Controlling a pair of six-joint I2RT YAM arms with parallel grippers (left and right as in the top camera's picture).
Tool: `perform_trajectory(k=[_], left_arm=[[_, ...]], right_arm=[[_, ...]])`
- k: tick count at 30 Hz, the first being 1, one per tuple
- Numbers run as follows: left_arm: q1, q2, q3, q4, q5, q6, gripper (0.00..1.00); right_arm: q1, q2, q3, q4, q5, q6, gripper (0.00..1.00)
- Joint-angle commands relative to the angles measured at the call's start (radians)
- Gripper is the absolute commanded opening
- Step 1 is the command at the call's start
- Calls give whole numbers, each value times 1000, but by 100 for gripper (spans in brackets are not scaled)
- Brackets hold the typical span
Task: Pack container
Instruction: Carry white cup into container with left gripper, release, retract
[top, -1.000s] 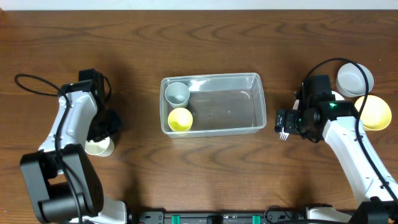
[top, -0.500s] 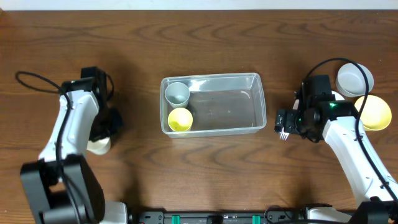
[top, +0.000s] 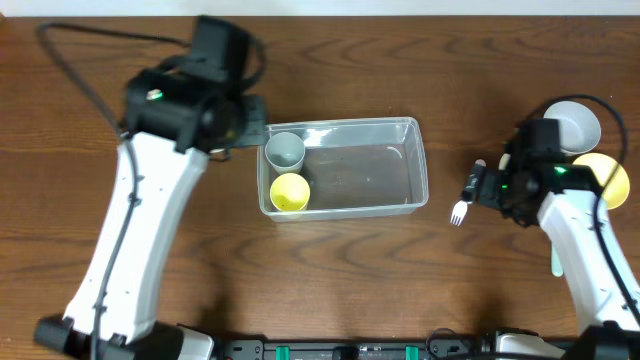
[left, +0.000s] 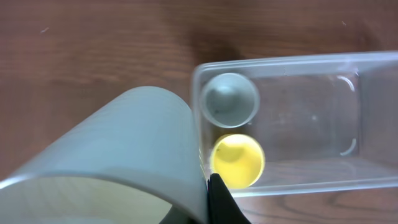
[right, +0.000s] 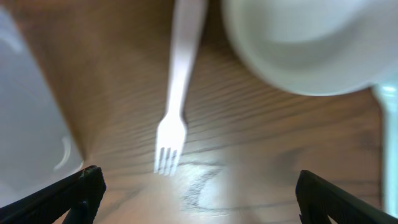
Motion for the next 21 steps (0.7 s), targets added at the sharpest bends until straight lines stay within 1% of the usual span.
perform_trajectory(k=[1,5,10,12,16,21], left_arm=[[-61,92,13,26,31,74,6],[-114,171,13,94,74,128,6],[-175,233,13,180,78,232,6],[-194,248,13,198,81,238,6],[-209,286,13,216,149,256,6],[-209,359,13,209,162,252,5]], right_arm=[[-75,-50,17,0,-12,16,99],[-120,-57,17,-5,-61,-21,99],[-122,-57,17,-8,-61,-21,99],[-122,-57,17,-7,-61,-21,99],[-122,-57,17,-8,-61,-21,99],[-122,-57,17,-15,-61,-24,99]])
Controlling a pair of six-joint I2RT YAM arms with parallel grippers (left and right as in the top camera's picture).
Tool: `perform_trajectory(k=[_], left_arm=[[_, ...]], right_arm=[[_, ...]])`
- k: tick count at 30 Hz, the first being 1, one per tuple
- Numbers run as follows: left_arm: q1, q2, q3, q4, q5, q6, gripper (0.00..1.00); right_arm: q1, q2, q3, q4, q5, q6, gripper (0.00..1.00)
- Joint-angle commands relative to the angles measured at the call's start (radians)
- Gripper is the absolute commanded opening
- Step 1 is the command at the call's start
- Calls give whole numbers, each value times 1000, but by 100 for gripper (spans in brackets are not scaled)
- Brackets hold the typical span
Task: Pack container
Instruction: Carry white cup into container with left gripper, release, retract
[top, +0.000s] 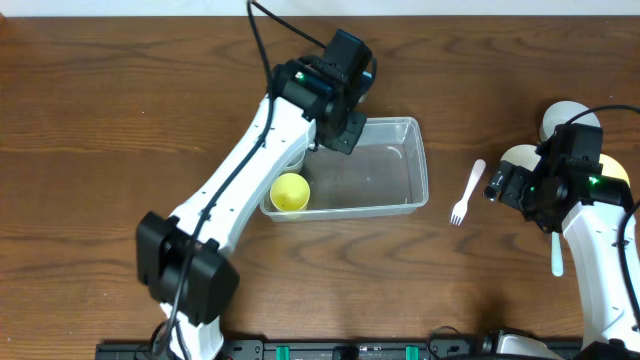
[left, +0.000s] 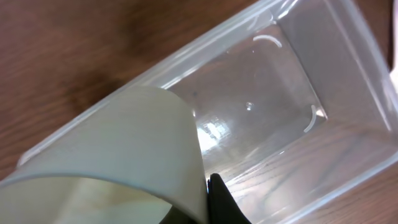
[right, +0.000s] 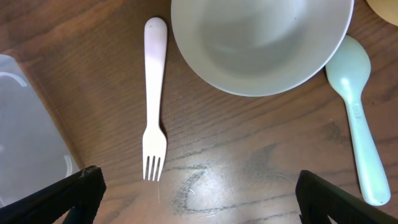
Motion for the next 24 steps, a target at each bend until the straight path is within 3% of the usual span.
perform_trajectory(k=[1,13,19,20,24], left_arm=[[4,71,10,-10,29,23,6],[15,195,10,-5,34,27,6],[16,234,10,5,34,27,17],[16,237,10,7,34,27,24],[16,235,11,15,34,27,28]], right_arm=[[-7,-10,17,-6,-9,-19,99],[-6,-10,17,-11,-9,-19,99],[-6,-10,17,-13,-9,-19,99],[-6,-10,17,-13,-9,-19,99],[-6,-10,17,-14,-9,-19,99]])
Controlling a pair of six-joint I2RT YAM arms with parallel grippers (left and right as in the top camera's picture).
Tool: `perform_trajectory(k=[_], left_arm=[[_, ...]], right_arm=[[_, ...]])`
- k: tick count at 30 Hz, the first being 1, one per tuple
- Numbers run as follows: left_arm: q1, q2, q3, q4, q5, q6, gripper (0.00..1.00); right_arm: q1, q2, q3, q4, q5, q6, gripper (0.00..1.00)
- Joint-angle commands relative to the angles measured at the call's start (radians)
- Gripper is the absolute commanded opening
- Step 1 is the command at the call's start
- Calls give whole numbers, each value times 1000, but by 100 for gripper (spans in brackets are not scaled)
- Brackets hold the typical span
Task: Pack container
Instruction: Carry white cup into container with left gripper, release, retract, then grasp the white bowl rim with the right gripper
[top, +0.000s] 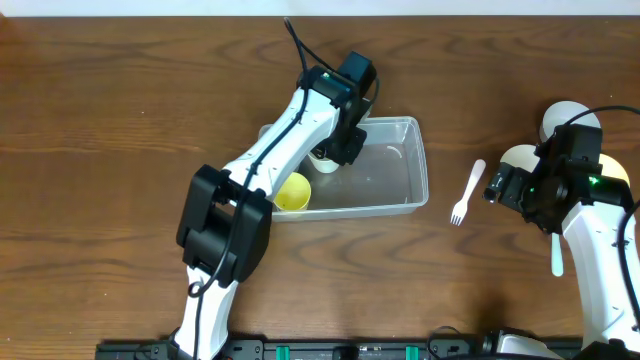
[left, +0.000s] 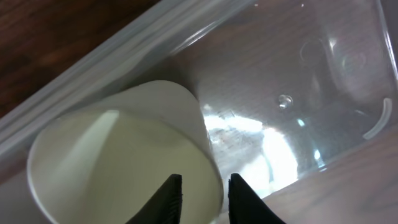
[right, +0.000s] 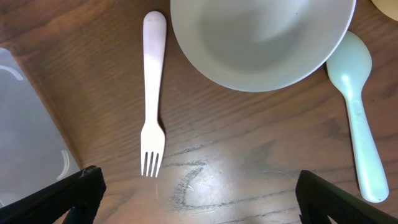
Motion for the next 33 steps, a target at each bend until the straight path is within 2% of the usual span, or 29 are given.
perform_trajectory(k=[1,7,13,16,21,26,29,33], left_arm=[[4,5,12,1,9,6,28],[4,-49,55,-25,-20,6,33],[18,-193,168,-98,-240,-2,54],[70,-283,175,-121,-280,-34,60],[260,-399,175,-198,-269,-170,61],[460,-465,145,-241,-63,-179,60],[531,-498,89,-244,-4,-179,61],[552,-546,-26,-228,-4,-179,60]], right_arm=[[-6,-10,17,-3,-8,-9,99],[-6,-10,17,-6,-8,-9,99],[-6,-10,17,-20,-8,-24,99],[-6,-11,18,-24,-34,-65,99],[5,-42,78,-53,-51,-131,96],[32,-31,276,-79,-32,-251,95],[33,24,360,-85,-22,-307,96],[33,149,378,-71,-19,-347,98]])
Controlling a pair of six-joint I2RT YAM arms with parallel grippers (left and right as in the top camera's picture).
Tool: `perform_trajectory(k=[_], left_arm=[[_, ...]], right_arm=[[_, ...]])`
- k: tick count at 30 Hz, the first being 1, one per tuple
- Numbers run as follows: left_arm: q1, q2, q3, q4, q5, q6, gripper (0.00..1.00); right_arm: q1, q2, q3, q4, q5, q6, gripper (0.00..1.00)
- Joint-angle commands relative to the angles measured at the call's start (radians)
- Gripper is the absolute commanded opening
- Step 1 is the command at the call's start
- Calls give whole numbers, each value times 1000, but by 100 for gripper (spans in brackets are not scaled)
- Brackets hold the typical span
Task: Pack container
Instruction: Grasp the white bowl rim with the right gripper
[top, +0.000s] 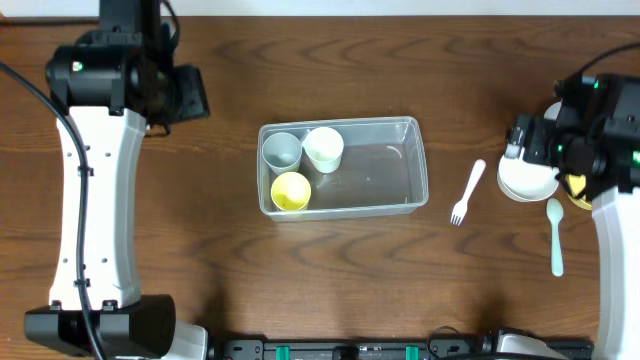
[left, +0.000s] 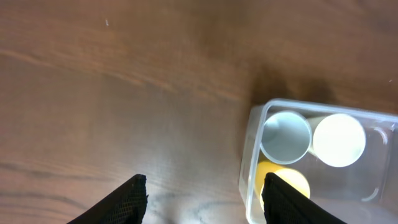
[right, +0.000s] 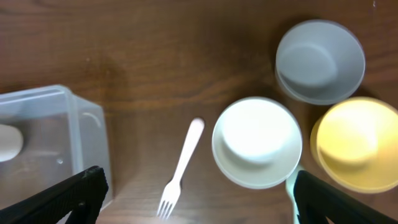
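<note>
The clear container (top: 415, 165) sits mid-table and holds a grey cup (top: 283, 150), a white cup (top: 323, 149) and a yellow cup (top: 290, 191), all upright; they also show in the left wrist view, the white cup (left: 339, 139) at the right. My left gripper (left: 204, 180) is open and empty, over bare table to the left of the container. My right gripper (right: 198, 180) is open and empty, high above a white fork (right: 182, 168) and a white bowl (right: 257, 150).
A grey bowl (right: 320, 61) and a yellow bowl (right: 354, 144) stand beside the white bowl at the table's right. A pale green spoon (top: 556, 236) lies in front of them. The fork (top: 466, 192) lies between the container and the bowls.
My left gripper was down inside the container round the white cup; now it is open and away to the left, with the cup left standing beside the grey cup. My right gripper is higher.
My left gripper first held the white cup left of the container, which held the grey and yellow cups. Then it was over the container, then down in it. Now the cup stands inside, released. My right gripper stayed open over the fork and bowls.
</note>
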Motion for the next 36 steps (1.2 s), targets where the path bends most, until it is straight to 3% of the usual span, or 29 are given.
perform_trajectory(k=[1,10,17,20,29,36], left_arm=[[4,-53,-94,12,52,-17,60],[4,-128,-385,100,56,-31,60],[4,-128,-465,108,56,-31,60],[4,-128,-467,109,56,-32,61],[4,-128,-467,109,56,-32,61],[4,-128,-467,109,56,-32,61]], right_arm=[[9,145,-5,-7,13,-72,98],[9,426,-5,54,16,-73,92],[9,552,-5,87,15,-74,83],[9,583,-5,86,15,-73,68],[9,613,-5,83,12,-55,45],[10,613,-5,84,12,-55,8]])
